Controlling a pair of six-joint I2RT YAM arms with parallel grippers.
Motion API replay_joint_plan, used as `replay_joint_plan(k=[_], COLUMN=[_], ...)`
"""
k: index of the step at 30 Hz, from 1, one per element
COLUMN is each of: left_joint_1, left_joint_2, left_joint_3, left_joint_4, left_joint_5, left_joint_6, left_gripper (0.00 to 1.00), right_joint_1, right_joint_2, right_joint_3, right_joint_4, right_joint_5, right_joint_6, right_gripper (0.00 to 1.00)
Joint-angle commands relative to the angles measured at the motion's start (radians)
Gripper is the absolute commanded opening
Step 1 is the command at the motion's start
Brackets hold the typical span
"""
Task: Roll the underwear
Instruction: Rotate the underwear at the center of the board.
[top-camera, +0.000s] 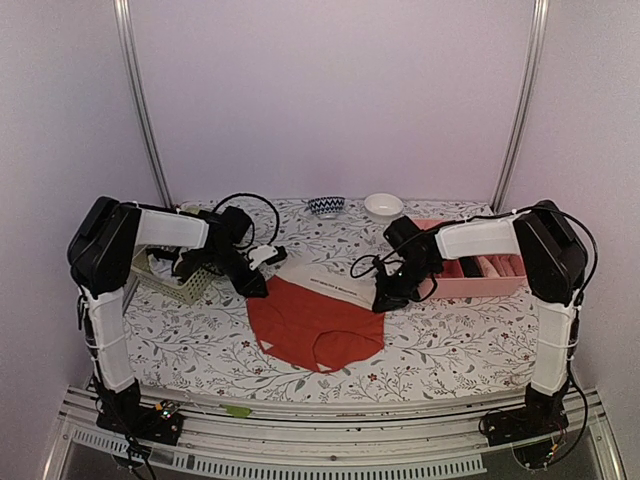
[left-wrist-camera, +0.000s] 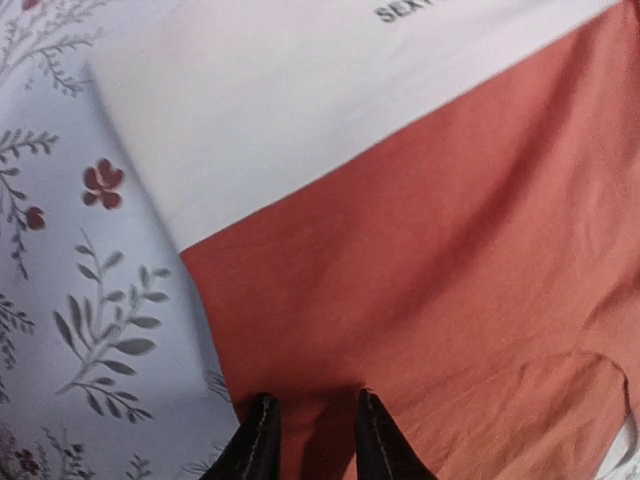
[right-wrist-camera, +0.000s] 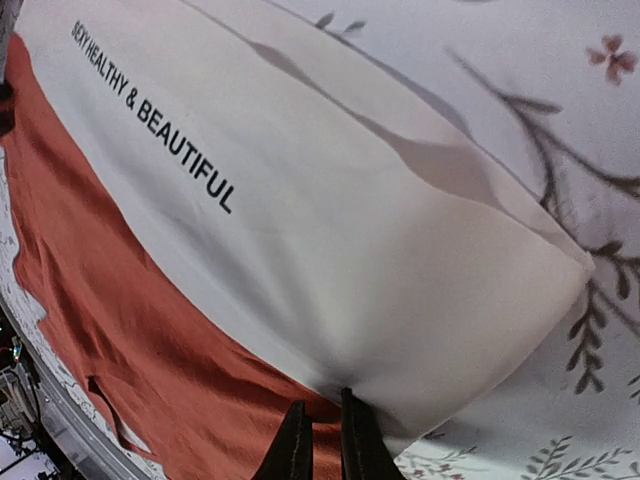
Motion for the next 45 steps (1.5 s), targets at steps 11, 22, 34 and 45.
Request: replay_joint_plan(k=[11,22,34,45], left_joint_1=[0.041,0.012,0.014,0.021], left_joint_2=[0.011,-0.292,-0.332,-0.303], left_joint_3=[0.204,-0.085,-0.092,-0.075], left_joint_4=[-0.072,-0.121,-0.143,-0.144], left_joint_5=[-0.063,0.091,0.136,0.158], left_joint_6=[0.102,0.052,0.030,0.061], left_gripper=[0.46,0.50,0.51,0.50], right_joint_1=[0.075,0.070,0.070,0.176], right_joint_2=[-0.217,0.085,0.170,0.009], right_joint_3=[-0.073,0.287,0.217,-0.107], right_joint_4=[-0.007,-0.056,-0.076,-0.063], right_joint_5=[-0.039,-0.083,-0.046,-0.094], right_joint_6=[0.122,-0.045,-0.124,-0.077], right_gripper=[0.16,0.16,0.10,0.06])
